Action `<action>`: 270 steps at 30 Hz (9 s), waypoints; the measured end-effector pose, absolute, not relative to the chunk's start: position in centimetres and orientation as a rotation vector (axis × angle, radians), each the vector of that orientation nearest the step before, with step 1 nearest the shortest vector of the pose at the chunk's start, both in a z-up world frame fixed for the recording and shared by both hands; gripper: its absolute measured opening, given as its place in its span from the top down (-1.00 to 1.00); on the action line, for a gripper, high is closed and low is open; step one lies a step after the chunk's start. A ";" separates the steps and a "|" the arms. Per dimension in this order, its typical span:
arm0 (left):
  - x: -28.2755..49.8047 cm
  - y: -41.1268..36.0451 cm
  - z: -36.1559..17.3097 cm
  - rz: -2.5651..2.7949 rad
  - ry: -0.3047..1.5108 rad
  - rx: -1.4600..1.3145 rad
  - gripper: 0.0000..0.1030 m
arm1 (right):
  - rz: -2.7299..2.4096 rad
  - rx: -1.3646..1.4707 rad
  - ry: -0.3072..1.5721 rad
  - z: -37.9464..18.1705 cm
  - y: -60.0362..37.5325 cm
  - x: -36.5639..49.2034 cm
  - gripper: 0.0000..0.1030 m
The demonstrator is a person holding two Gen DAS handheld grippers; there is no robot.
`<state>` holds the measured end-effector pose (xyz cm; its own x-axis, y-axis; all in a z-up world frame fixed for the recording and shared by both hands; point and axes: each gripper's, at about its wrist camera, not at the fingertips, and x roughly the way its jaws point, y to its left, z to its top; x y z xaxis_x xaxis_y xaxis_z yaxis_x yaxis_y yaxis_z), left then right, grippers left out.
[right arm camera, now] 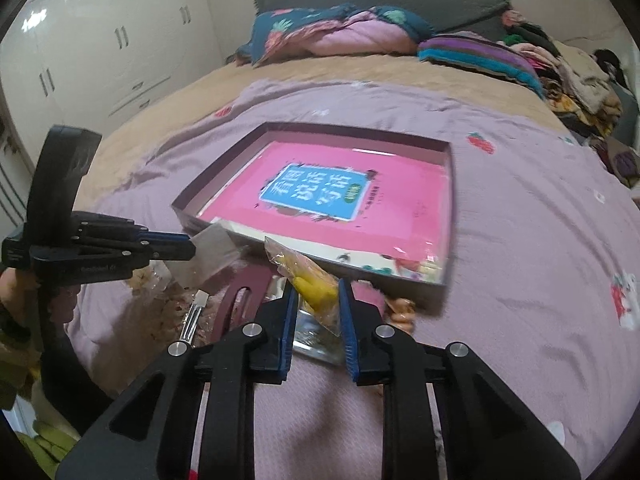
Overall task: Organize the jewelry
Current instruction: 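Carry both held items into the pink tray box and open both tools, then withdraw both tools from the box toward the remaining hair clips, then grasp the brown mesh bow clip with the left tool while the right tool grasps the silver rectangular clip, then lift both clips, carry them into the tray box and open both tools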
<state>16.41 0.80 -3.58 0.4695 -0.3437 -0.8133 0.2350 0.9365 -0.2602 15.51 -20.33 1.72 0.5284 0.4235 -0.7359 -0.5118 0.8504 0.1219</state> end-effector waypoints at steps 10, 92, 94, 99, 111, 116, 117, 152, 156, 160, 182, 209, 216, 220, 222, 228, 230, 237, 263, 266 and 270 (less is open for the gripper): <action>17.1 1.1 -0.5 -0.346 0.960 -0.134 0.98 | 0.438 -0.032 0.789 4.2 -25.9 13.8 0.62; 18.8 3.6 4.1 -0.093 0.781 -0.214 -0.81 | 0.366 -0.126 0.729 4.3 -21.6 20.1 -0.65; 18.3 3.6 4.6 -0.092 0.772 -0.219 -0.81 | 0.364 -0.120 0.707 5.2 -21.8 19.4 -0.68; 16.7 3.4 5.7 -0.099 0.747 -0.218 -0.81 | 0.362 -0.105 0.665 7.0 -22.6 17.6 -0.68; 13.5 2.0 7.3 -0.130 0.716 -0.199 -0.81 | 0.339 -0.066 0.602 9.8 -25.2 13.8 -0.69; 12.1 1.5 7.5 -0.133 0.707 -0.185 -0.81 | 0.332 -0.067 0.597 10.1 -26.2 12.6 -0.74; 11.9 1.5 7.5 -0.133 0.707 -0.184 -0.81 | 0.328 -0.069 0.596 10.1 -26.3 12.3 -0.77; 6.1 -1.1 0.4 -0.168 0.835 -0.147 -0.81 | 0.337 -0.085 0.713 4.2 -27.6 7.0 -0.82; 5.6 -1.6 -0.7 -0.185 0.853 -0.144 -0.81 | 0.354 -0.094 0.737 3.5 -27.0 6.7 -0.82; 5.1 -2.1 -1.8 -0.204 0.870 -0.134 -0.82 | 0.370 -0.114 0.769 2.4 -26.2 6.3 -0.82; 9.0 -2.1 -7.1 -0.256 0.995 -0.214 -0.45 | 0.362 -0.104 0.873 -1.8 -25.4 9.1 -0.79; 9.8 0.5 -6.2 -0.208 0.973 -0.223 0.72 | 0.458 0.102 1.066 -6.3 -19.6 16.4 0.03; 9.1 0.5 -5.1 -0.210 0.957 -0.224 0.72 | 0.440 0.104 1.039 -6.4 -18.5 17.5 0.06; 8.8 0.6 -4.2 -0.202 0.941 -0.221 0.72 | 0.451 0.087 1.003 -6.3 -18.6 17.1 0.55; 8.6 0.6 -3.8 -0.202 0.931 -0.223 0.72 | 0.459 0.085 0.995 -6.2 -18.9 16.8 0.72; 8.4 0.3 -2.8 -0.219 0.906 -0.226 0.72 | 0.447 0.057 0.973 -5.6 -19.9 16.2 0.89; 8.4 0.1 -2.4 -0.231 0.899 -0.227 0.72 | 0.445 0.062 0.981 -5.6 -20.2 16.2 0.89; 9.2 0.3 -1.3 -0.245 0.873 -0.225 0.72 | 0.447 0.055 1.015 -5.5 -19.5 16.8 0.60; 13.8 2.4 0.6 -0.264 0.842 -0.246 0.72 | 0.461 0.082 1.032 -4.3 -15.8 19.1 0.15; 14.5 2.4 1.1 -0.266 0.834 -0.241 0.72 | 0.506 0.067 0.989 -2.3 -15.9 18.1 0.15; 15.7 2.5 1.7 -0.264 0.822 -0.236 0.72 | 0.546 0.067 0.947 0.2 -16.6 17.7 0.14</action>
